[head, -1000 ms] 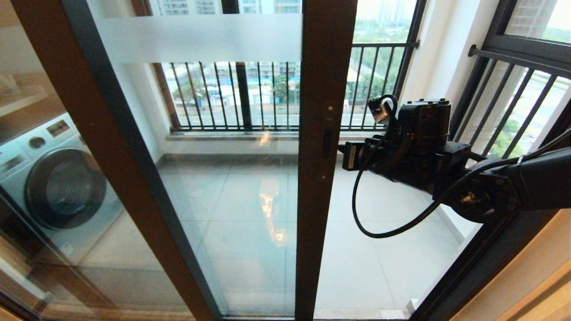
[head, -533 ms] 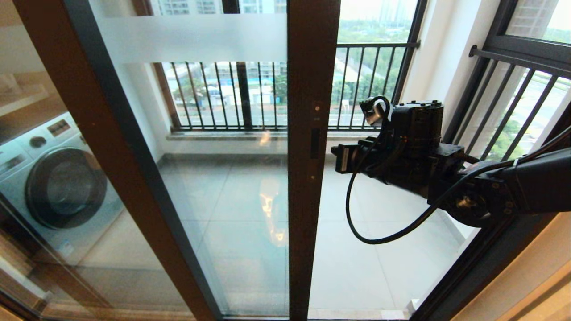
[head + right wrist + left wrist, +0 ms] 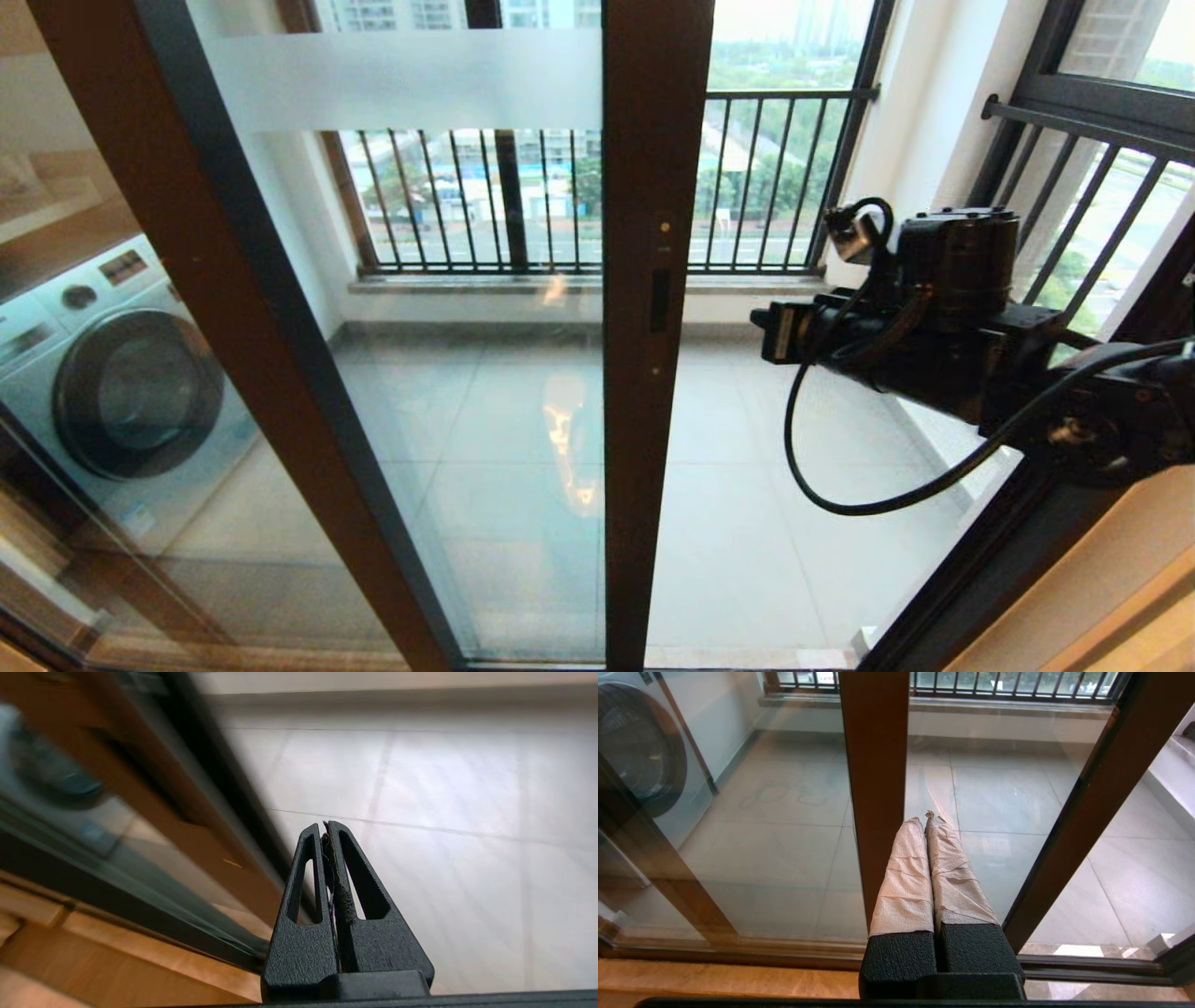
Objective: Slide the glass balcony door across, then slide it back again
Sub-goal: Open the slid door
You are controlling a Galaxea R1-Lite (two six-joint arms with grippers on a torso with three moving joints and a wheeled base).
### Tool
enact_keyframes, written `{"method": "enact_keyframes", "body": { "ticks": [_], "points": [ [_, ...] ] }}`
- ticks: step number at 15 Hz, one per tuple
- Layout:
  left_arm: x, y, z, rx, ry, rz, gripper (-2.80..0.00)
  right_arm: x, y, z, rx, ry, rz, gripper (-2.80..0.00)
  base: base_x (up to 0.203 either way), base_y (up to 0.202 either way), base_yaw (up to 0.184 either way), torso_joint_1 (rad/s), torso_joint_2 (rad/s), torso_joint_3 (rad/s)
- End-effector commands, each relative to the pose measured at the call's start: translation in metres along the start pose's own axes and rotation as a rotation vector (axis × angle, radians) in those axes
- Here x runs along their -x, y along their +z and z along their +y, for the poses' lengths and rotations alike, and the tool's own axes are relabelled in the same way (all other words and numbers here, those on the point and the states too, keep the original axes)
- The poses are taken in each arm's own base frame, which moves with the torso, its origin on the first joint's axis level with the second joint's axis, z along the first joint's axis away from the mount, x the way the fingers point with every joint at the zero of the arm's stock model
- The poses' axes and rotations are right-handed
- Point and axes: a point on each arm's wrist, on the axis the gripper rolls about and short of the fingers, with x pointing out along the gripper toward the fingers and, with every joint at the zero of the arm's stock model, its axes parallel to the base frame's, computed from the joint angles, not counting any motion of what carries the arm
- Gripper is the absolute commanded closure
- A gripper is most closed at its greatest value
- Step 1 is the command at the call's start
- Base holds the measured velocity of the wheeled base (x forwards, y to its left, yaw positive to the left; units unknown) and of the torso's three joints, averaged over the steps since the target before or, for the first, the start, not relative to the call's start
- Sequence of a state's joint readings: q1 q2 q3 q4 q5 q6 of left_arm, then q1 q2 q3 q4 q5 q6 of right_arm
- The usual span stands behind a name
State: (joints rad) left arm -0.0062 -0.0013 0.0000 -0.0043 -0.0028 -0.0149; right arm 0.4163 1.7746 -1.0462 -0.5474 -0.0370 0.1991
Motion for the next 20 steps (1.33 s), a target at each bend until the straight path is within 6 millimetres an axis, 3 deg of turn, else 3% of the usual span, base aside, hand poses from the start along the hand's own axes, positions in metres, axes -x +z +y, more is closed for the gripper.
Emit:
{"method": "enact_keyframes", "body": {
  "ticks": [1,3,6,8,13,15,16,18,20],
  "points": [
    [0.0,0.0,0.0,0.0,0.0,0.001,0.0,0.036,0.014,-0.011,-0.006,-0.027,-0.053,0.0,0.0,0.0,0.0,0.0,0.0,0.0],
    [0.0,0.0,0.0,0.0,0.0,0.001,0.0,0.078,0.027,-0.014,0.011,-0.043,-0.096,0.0,0.0,0.0,0.0,0.0,0.0,0.0],
    [0.0,0.0,0.0,0.0,0.0,0.001,0.0,0.162,0.033,-0.018,0.035,-0.074,-0.135,0.0,0.0,0.0,0.0,0.0,0.0,0.0],
    [0.0,0.0,0.0,0.0,0.0,0.001,0.0,0.226,0.022,-0.017,0.042,-0.085,-0.153,0.0,0.0,0.0,0.0,0.0,0.0,0.0],
    [0.0,0.0,0.0,0.0,0.0,0.001,0.0,0.378,-0.034,-0.018,0.14,-0.236,-0.139,0.0,0.0,0.0,0.0,0.0,0.0,0.0],
    [0.0,0.0,0.0,0.0,0.0,0.001,0.0,0.414,-0.056,-0.015,0.149,-0.334,-0.136,0.0,0.0,0.0,0.0,0.0,0.0,0.0],
    [0.0,0.0,0.0,0.0,0.0,0.001,0.0,0.429,-0.056,-0.011,0.121,-0.366,-0.147,0.0,0.0,0.0,0.0,0.0,0.0,0.0],
    [0.0,0.0,0.0,0.0,0.0,0.001,0.0,0.437,-0.054,-0.006,0.149,-0.336,-0.116,0.0,0.0,0.0,0.0,0.0,0.0,0.0],
    [0.0,0.0,0.0,0.0,0.0,0.001,0.0,0.43,-0.059,-0.006,0.197,-0.257,-0.065,0.0,0.0,0.0,0.0,0.0,0.0,0.0]
  ]
}}
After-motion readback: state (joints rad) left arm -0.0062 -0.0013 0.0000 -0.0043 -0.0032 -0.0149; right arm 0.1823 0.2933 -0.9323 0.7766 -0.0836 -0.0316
